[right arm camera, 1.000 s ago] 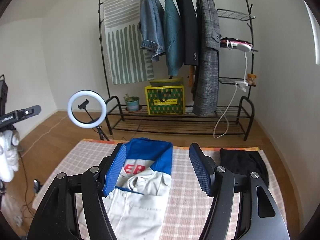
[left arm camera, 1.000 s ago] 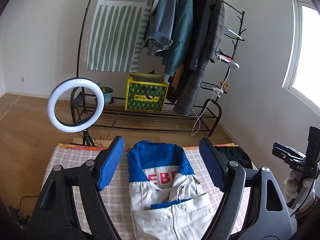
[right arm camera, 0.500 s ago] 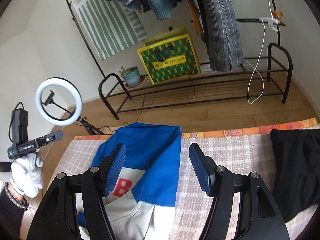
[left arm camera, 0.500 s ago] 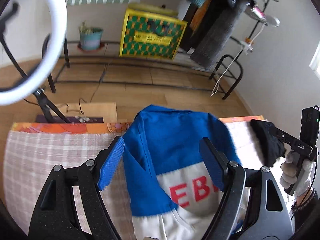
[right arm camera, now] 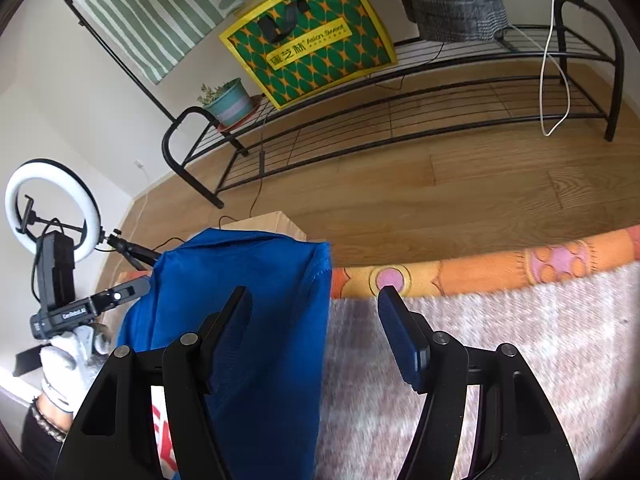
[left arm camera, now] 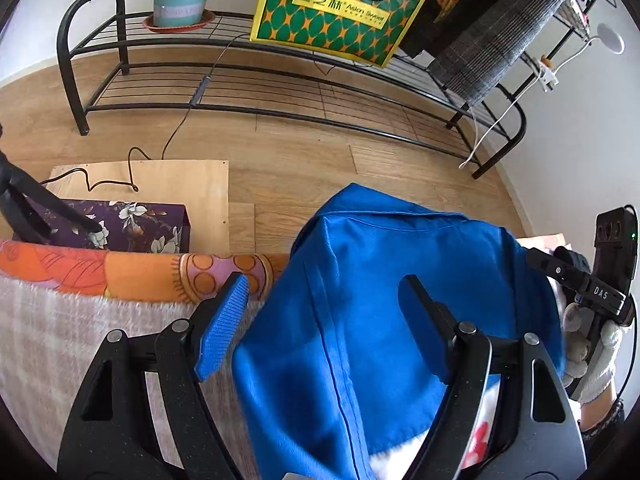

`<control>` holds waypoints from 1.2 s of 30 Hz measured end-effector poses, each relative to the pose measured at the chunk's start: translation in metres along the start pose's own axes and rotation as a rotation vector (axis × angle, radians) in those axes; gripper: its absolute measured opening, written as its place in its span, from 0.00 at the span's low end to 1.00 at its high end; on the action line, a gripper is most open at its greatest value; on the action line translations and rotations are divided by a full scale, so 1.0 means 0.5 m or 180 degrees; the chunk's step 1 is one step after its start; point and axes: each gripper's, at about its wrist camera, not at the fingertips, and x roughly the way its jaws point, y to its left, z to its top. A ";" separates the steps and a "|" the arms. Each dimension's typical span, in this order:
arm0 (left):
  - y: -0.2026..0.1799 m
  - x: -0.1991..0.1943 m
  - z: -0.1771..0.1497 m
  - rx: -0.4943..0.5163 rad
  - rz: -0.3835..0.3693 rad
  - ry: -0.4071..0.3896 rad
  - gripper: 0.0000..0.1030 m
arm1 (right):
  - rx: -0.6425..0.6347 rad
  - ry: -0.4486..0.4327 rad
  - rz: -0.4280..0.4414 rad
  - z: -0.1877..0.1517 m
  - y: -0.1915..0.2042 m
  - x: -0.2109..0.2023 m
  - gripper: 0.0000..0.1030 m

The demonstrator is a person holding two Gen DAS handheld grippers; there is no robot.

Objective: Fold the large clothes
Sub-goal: 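Grasp the blue collar with the left gripper while the right gripper grasps it, then lift the collar with both grippers and flip it over the folded jacket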

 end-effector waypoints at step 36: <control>-0.190 -0.469 -0.148 0.0535 0.0094 -0.1126 0.03 | -0.0988 -0.0807 -0.0309 -0.073 0.311 -0.369 0.01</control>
